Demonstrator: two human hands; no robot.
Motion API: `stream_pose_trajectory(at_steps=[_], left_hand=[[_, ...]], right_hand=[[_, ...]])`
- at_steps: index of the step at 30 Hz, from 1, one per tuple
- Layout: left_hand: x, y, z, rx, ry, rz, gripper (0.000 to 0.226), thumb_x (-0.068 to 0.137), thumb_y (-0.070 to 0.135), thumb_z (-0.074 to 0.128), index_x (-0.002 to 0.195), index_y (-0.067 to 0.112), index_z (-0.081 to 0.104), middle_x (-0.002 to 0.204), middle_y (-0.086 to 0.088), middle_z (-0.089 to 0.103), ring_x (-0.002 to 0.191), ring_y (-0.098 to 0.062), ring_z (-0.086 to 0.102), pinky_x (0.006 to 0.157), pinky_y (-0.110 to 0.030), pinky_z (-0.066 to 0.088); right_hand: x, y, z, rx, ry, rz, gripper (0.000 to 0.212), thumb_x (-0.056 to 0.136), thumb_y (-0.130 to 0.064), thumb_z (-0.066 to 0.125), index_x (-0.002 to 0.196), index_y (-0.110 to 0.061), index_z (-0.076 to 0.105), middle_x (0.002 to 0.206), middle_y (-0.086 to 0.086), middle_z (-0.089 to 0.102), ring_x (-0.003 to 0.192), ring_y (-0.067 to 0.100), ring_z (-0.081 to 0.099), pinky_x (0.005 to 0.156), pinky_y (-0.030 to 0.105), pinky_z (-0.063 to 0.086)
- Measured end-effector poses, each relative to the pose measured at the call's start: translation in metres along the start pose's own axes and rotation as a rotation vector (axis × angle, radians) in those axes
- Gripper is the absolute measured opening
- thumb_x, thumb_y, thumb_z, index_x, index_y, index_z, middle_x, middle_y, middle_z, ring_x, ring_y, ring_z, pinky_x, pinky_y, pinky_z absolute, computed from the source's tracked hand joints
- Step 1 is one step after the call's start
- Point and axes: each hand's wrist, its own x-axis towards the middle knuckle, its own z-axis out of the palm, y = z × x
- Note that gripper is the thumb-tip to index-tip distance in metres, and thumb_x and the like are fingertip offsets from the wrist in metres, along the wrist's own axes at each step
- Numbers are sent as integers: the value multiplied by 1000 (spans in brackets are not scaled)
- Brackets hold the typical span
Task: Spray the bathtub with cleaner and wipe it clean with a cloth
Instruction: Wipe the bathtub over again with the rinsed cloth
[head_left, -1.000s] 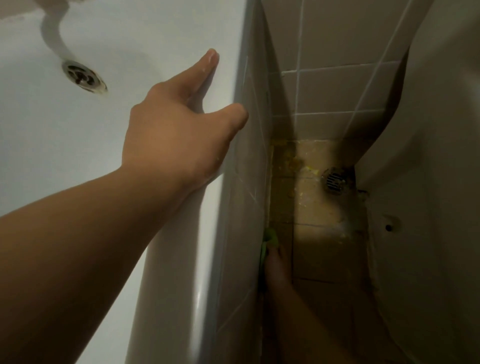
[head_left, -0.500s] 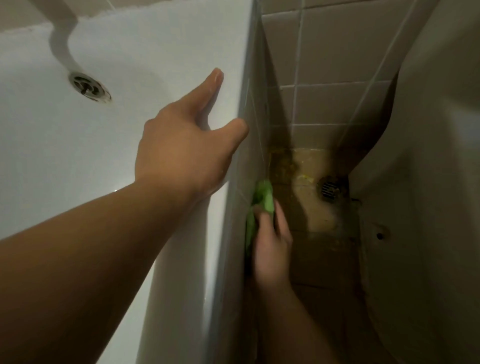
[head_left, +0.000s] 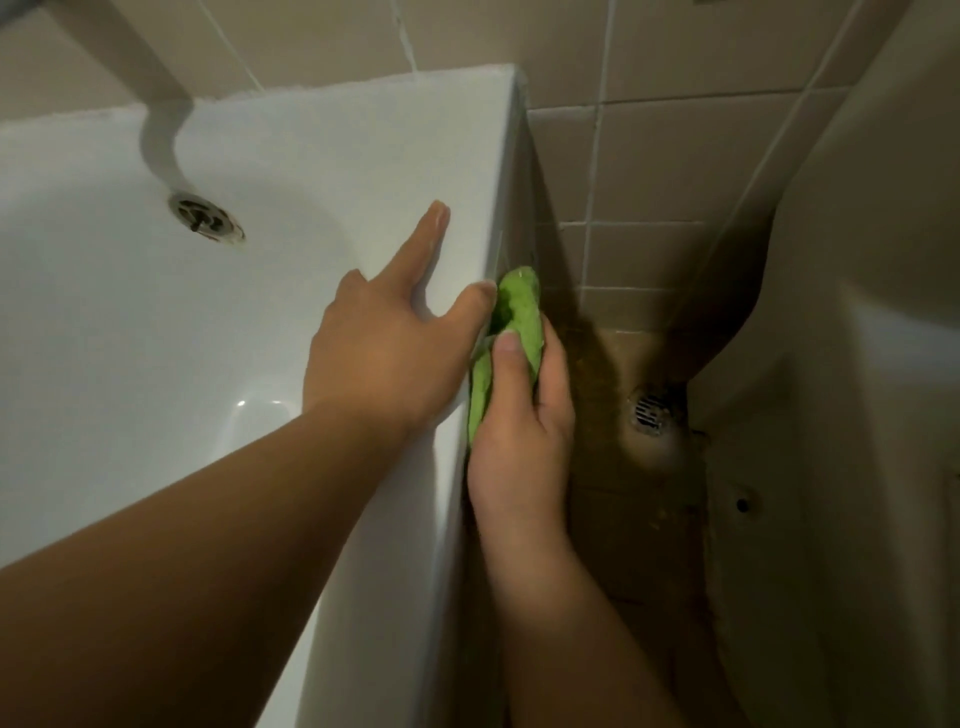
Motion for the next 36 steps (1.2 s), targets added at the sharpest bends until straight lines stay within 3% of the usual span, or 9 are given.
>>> stream_pose_trajectory(at_steps=[5,9,15,20,24,27,30,33,36], left_hand=[[8,0,1,34,-31,-24,64,91,78,38,148,72,8,116,-20,63,89,-28,66,78,-38,51],[13,0,0,31,-37,-30,66,90,78,40,147,73,7,109,-21,64,82,-28,65,74,-38,51],[20,3,-1,-27,-16,-48,68,90,74,46,148,72,11,130,-9,61,99,-21,62,83,-33,46],[22,4,-2,-37,-21,-50,68,89,74,47,147,73,11,132,-10,60,109,-29,62,94,-39,47],[25,4,-3,-70,-7,-56,70,90,71,51,148,72,12,154,-2,48,126,-29,56,97,-38,43],[23,7,-4,-88,-30,-52,73,90,67,54,149,71,12,152,-2,48,116,-28,59,90,-33,41],[23,6,-6,-134,-51,-43,81,86,59,64,148,72,13,152,-1,47,98,-15,54,86,-29,39],[26,3,-5,-185,-58,-24,85,84,52,69,149,71,16,158,8,39,106,-3,40,81,-13,30],[33,-2,-4,-238,-43,-17,87,81,51,73,148,70,21,159,13,37,116,1,38,83,-9,26]], right_hand=[[46,12,2,-75,38,122,48,102,-56,51,149,-44,48,148,-11,52,134,14,51,111,39,42],[13,22,-7,-41,48,133,53,95,-60,54,145,-47,51,147,-14,54,135,9,50,115,42,41],[42,-11,7,-4,-40,-72,46,92,-63,54,137,-55,54,142,-20,57,132,3,53,113,39,44],[38,39,-14,-71,21,178,42,100,-54,55,141,-48,55,142,-13,58,132,10,53,115,42,42],[7,47,-17,2,3,146,66,82,-69,57,143,-45,55,143,-20,57,133,4,52,114,35,42],[41,60,-16,-21,-12,105,57,87,-68,54,141,-51,53,143,-20,57,133,4,53,113,34,42],[86,101,-21,-45,57,235,46,99,-52,55,143,-39,57,138,-11,63,131,15,56,110,36,44],[74,132,-31,-51,88,359,38,106,-35,54,143,-28,58,125,-9,66,128,22,60,100,30,46],[42,124,-39,-60,23,326,44,102,-41,56,145,-29,58,130,-9,68,122,14,63,103,35,50]])
